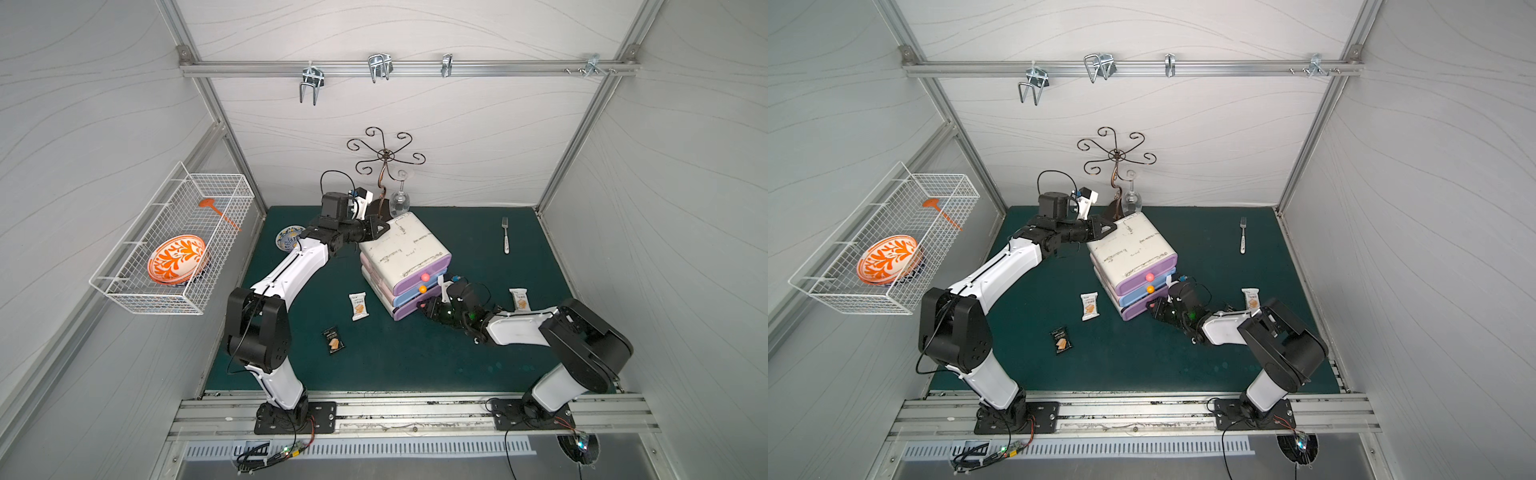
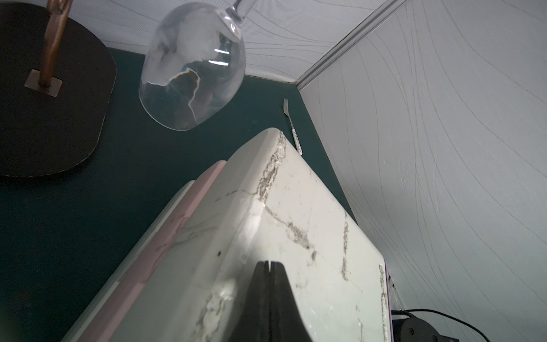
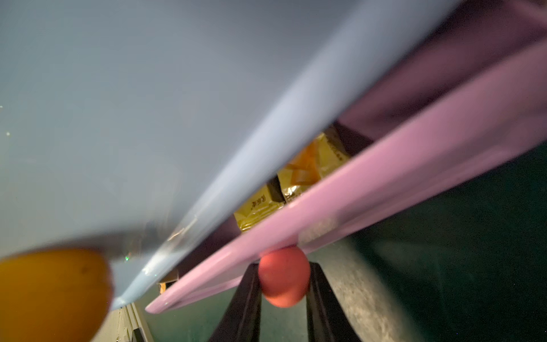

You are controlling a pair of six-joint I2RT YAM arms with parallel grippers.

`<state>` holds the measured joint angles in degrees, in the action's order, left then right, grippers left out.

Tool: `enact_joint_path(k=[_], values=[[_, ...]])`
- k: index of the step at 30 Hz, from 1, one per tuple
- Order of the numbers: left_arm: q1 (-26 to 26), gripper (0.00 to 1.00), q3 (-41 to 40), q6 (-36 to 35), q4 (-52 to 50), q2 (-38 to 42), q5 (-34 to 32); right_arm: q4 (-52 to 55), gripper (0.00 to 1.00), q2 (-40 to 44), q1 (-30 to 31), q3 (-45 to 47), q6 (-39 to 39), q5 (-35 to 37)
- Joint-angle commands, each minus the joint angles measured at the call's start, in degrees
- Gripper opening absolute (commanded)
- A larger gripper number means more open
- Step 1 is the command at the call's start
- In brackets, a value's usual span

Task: Take the cookies out of the drawer
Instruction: Open the drawer in the storage box.

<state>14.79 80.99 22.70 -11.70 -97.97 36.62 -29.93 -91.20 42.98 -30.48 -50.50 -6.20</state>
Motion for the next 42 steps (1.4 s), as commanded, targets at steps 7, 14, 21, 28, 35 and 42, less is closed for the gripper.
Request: enact_joint_path(k=[7,14,21,28,35,42], values=[[-0.28,0.07,-3.32,0.02,-11.41,-3.06,-4.32,5.79,0.0,-4.37,1.22,0.6,-0.06,-3.69],[-0.28,0.07,-3.92,0.64,-11.18,-2.65,-4.67,7.64,0.0,0.86,2.93,4.23,-0.81,-1.48],[-0.28,0.07,-3.73,1.38,-11.29,-2.48,-4.8,11.71,0.0,8.26,5.41,8.5,-2.39,1.57],[-0.28,0.07,-4.92,2.08,-11.08,-1.85,-4.8,15.36,0.0,13.31,10.61,11.45,-5.3,5.05],[-0.28,0.07,-6.02,2.78,-11.5,-0.87,-4.81,21.54,0.0,18.47,16.95,12.08,-9.77,10.31],[-0.28,0.07,-6.96,3.49,-11.59,-0.03,-4.41,27.37,0.0,25.9,20.15,13.75,-13.19,13.71]])
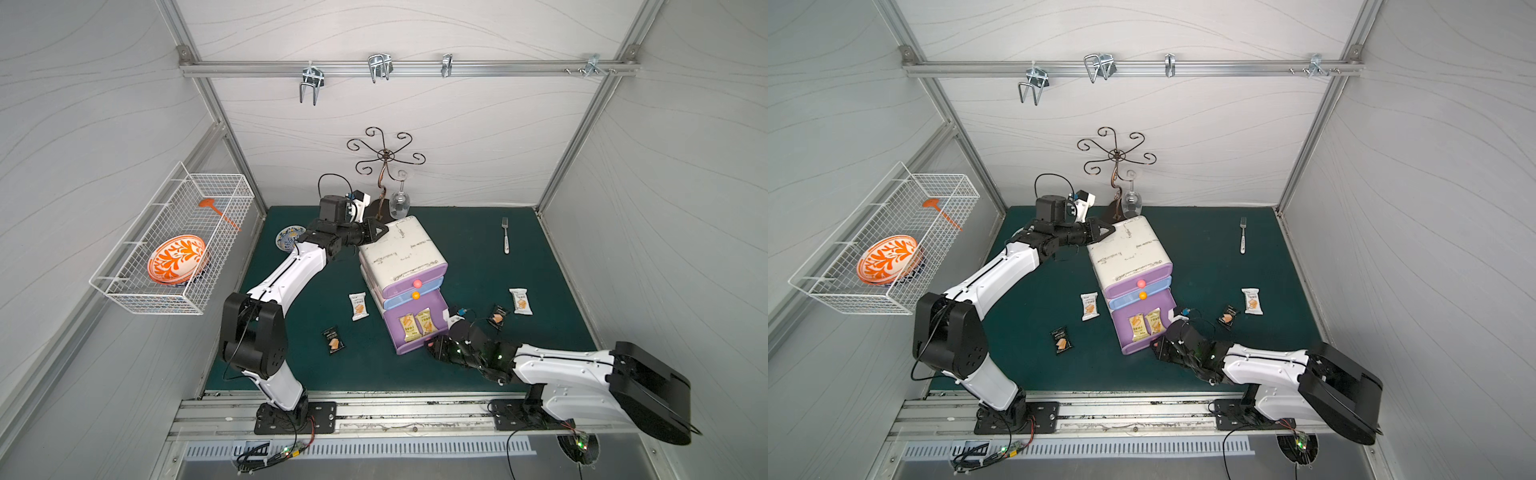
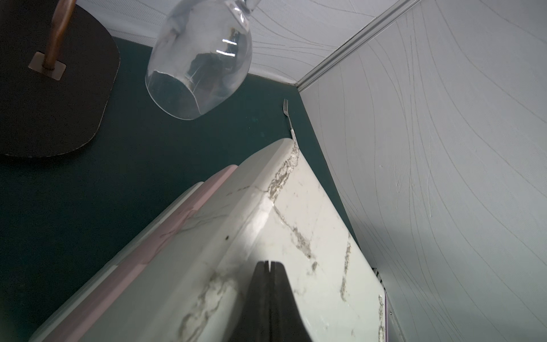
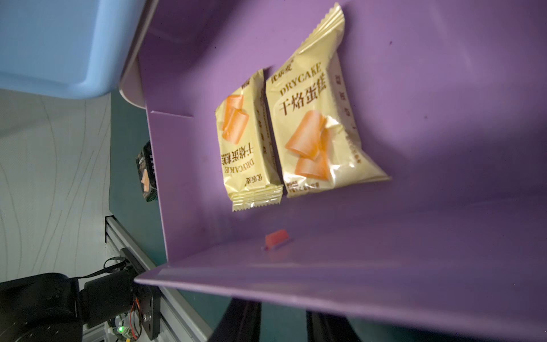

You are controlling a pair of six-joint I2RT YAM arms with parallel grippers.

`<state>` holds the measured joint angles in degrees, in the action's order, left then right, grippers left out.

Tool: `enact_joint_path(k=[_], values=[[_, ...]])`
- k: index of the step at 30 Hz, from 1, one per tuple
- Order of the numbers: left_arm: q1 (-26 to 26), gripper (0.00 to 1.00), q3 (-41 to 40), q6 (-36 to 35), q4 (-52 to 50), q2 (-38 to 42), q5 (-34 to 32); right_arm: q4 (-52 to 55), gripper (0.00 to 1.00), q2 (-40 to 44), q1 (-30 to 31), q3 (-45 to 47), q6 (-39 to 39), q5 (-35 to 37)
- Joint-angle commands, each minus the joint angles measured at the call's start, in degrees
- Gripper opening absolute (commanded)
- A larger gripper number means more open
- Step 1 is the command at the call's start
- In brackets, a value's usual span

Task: Take the cookies out of the drawer
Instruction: Open the drawer in the storage box.

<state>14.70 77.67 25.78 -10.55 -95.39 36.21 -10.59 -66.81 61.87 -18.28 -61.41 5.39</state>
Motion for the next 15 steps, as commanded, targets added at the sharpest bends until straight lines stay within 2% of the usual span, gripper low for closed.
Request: enact_joint_path(k=[1,5,7,13,15], values=[[-0.2,0.07,-3.79,0.41,-12.83,-2.44,-3.88,8.58,0.0,2.05,1.73,1.58,-2.64,2.73],[-0.15,0.07,-3.73,0.72,-13.1,-2.07,-3.42,9.9,0.0,2.76,2.7,1.07,-3.39,3.4],[-0.2,0.11,-3.76,1.15,-13.18,-1.81,-3.34,10.19,0.0,2.33,2.95,0.58,-3.76,3.31],[-0.19,0.29,-3.32,2.73,-13.02,0.04,-3.25,12.36,0.0,3.0,3.88,0.25,-4.58,3.91],[-0.17,0.38,-3.16,3.2,-13.21,0.77,-3.09,13.34,0.06,3.88,3.88,0.27,-4.69,4.02]])
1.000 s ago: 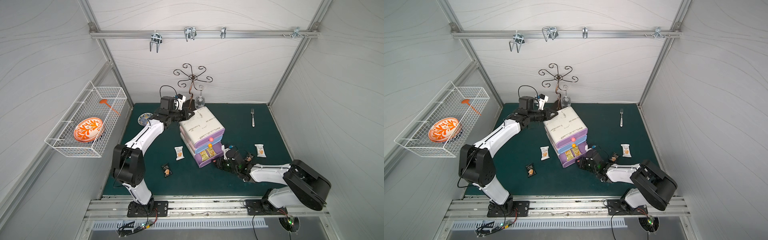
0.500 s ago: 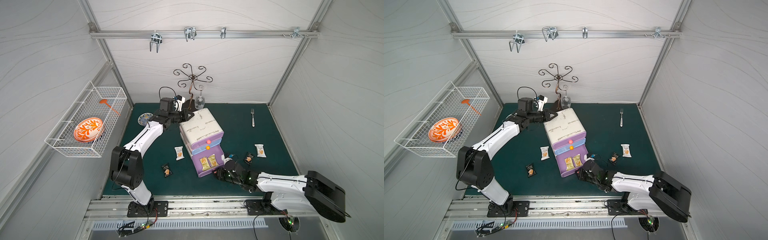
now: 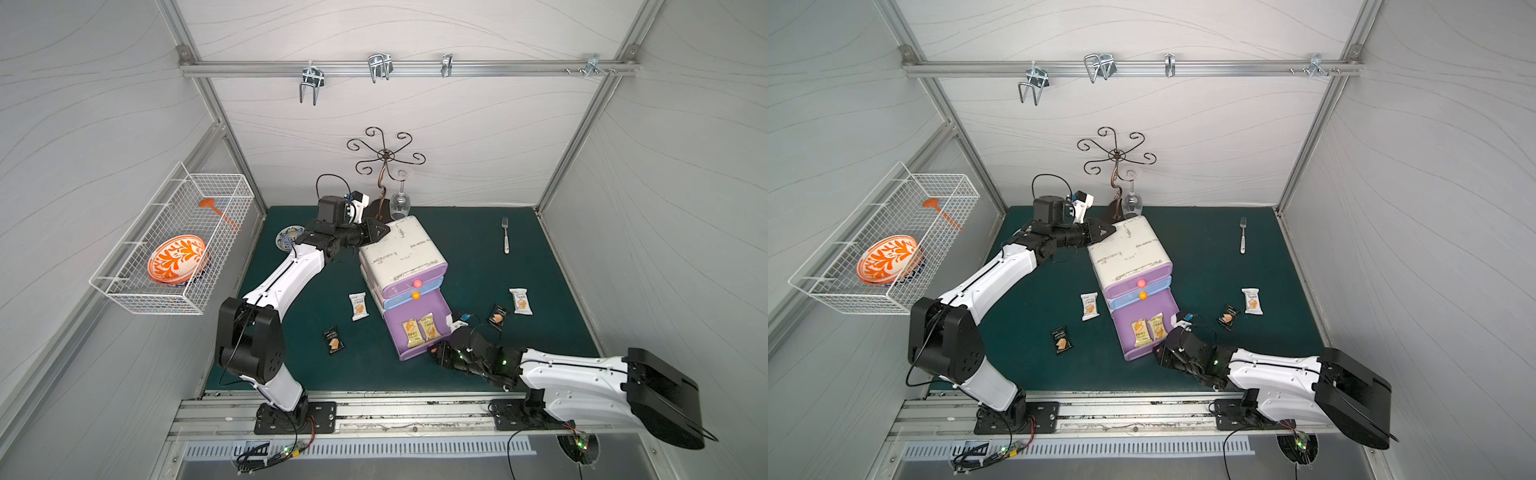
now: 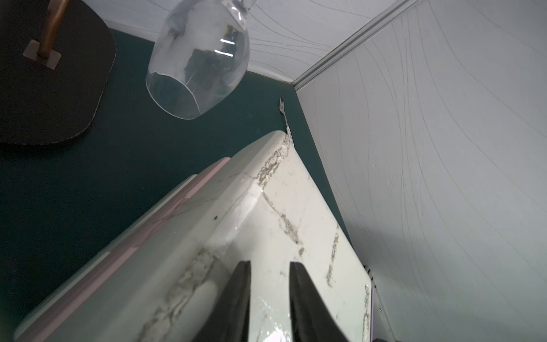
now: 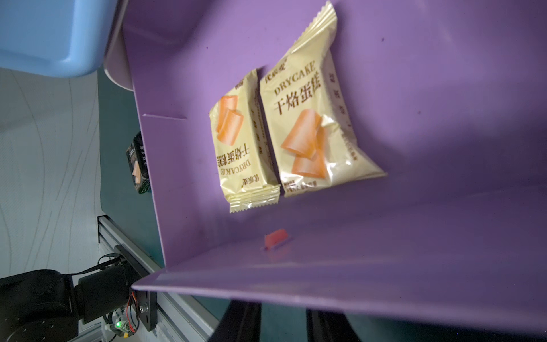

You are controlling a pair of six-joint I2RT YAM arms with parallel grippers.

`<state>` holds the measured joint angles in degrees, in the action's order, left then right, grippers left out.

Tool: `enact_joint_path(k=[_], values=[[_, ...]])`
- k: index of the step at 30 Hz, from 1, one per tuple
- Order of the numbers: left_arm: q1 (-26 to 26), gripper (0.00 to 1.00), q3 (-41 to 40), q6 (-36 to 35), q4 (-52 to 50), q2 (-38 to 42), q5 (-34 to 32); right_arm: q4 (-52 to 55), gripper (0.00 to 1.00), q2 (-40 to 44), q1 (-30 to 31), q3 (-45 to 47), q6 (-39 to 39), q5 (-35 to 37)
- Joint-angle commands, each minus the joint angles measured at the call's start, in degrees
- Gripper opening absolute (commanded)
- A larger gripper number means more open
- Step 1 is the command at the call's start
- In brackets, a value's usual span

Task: Take the cookies out of the drawer
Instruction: Open the drawer in the storage box.

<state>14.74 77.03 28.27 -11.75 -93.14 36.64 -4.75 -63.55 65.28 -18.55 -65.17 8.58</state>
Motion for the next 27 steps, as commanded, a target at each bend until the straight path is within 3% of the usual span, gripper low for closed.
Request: enact_joint_path(k=[1,2,4,11,15,19,27], values=[[-0.23,0.43,-2.33,0.95,-12.36,-1.03,-3.51,8.34,0.09,1.15,0.47,0.36,-0.94,0.83],[-0.24,0.47,-2.26,1.12,-12.67,-0.46,-3.59,9.25,0.13,1.75,0.51,0.22,-0.94,0.91],[-0.29,0.53,-2.32,1.65,-13.01,1.2,-3.92,11.47,0.33,3.48,0.52,-0.08,-1.02,0.91],[-0.24,0.62,-3.03,3.19,-15.48,7.28,-5.58,17.46,0.61,9.72,0.2,-1.29,-0.54,1.95],[-0.15,0.63,-5.08,4.2,-17.0,11.82,-6.47,20.24,0.69,10.71,0.02,-2.86,-0.03,1.09],[0.59,0.63,-7.96,4.37,-21.96,19.07,-10.18,26.2,0.7,13.63,0.1,-4.59,-0.03,-0.09],[8.66,0.62,-16.27,6.97,-40.53,38.46,-22.87,51.12,0.69,29.81,-1.04,-11.84,-0.91,0.58]])
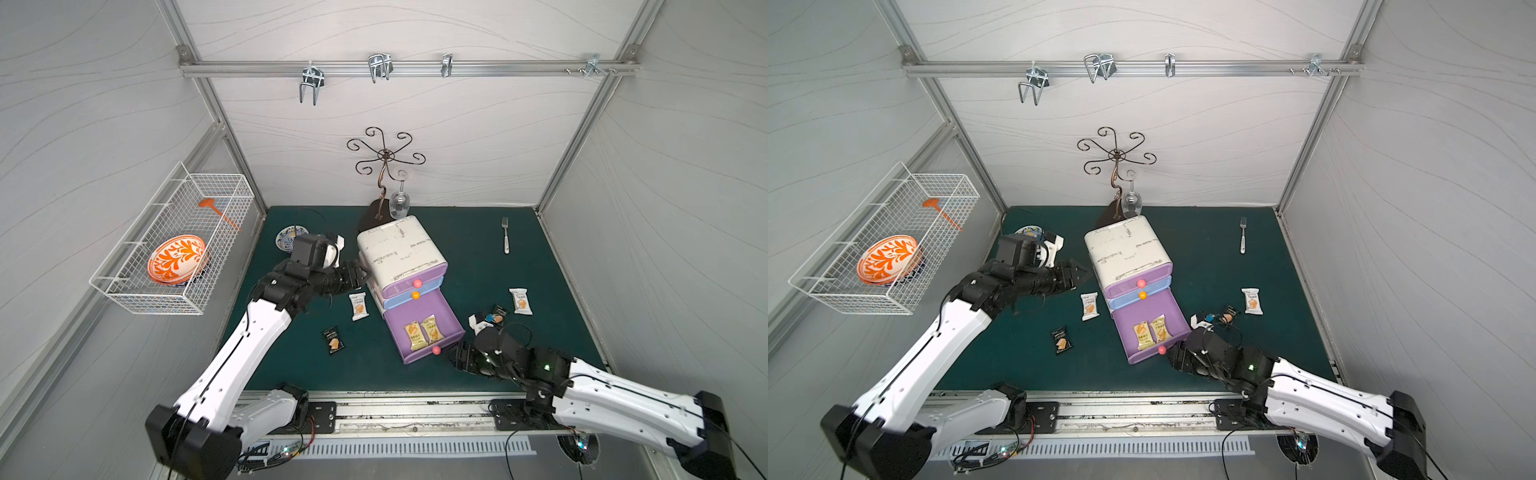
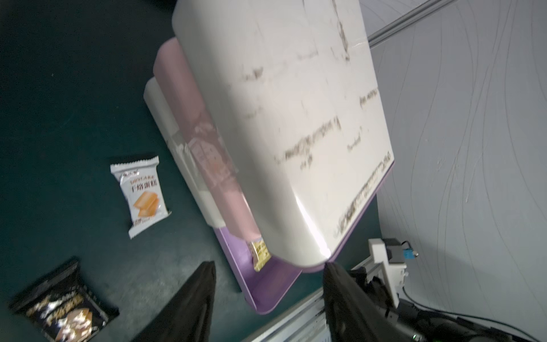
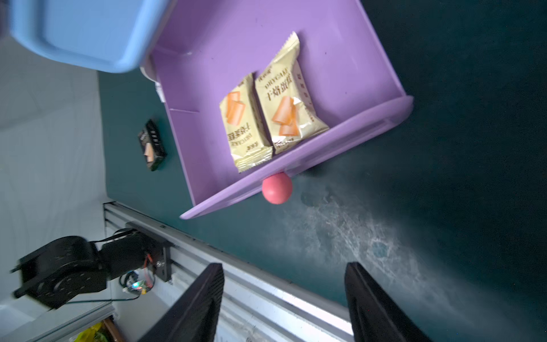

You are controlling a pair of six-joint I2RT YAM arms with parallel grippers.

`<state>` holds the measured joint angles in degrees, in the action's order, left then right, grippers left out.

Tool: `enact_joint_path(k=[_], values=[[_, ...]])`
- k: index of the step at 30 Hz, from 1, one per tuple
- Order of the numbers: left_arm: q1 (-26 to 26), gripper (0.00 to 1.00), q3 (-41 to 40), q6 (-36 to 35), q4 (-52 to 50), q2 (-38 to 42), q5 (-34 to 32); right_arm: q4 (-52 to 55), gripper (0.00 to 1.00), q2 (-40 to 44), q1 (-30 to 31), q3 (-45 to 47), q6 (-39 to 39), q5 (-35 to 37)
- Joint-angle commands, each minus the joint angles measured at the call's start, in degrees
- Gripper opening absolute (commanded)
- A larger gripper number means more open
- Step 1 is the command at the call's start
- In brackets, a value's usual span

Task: Take the cookies out of the drawer
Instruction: Open the drawer in the storage box, then pick up the cookie from the drawer.

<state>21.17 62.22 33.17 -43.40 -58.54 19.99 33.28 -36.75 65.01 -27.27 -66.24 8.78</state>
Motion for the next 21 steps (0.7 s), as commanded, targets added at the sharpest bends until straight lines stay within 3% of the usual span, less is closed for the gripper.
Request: enact_joint_path(k=[1,5,8,10,14,21], values=[[4.33,0.62,-1.99,4.05,-11.89,5.5,-8.24,15.83,0.69,3.41,-1.79,-4.74,0.77,-0.23],[16.91,0.58,-1.62,16.05,-22.25,7.18,-16.74,23.29,0.69,-2.21,-9.45,-12.67,8.1,-6.53],[29.75,0.57,1.77,26.06,-28.62,3.27,-26.09,27.33,0.69,-9.09,-16.42,-21.05,16.57,-11.22],[34.1,0.57,3.59,30.37,-30.97,-0.9,-27.91,29.8,0.69,-13.93,-20.78,-26.85,22.36,-13.66],[38.14,0.56,3.79,35.37,-25.21,-5.93,-30.01,32.53,0.69,-23.02,-26.46,-35.16,30.92,-17.81],[37.84,0.54,2.82,41.03,-12.5,-13.34,-32.02,32.99,0.69,-32.6,-28.38,-43.58,35.79,-18.98]])
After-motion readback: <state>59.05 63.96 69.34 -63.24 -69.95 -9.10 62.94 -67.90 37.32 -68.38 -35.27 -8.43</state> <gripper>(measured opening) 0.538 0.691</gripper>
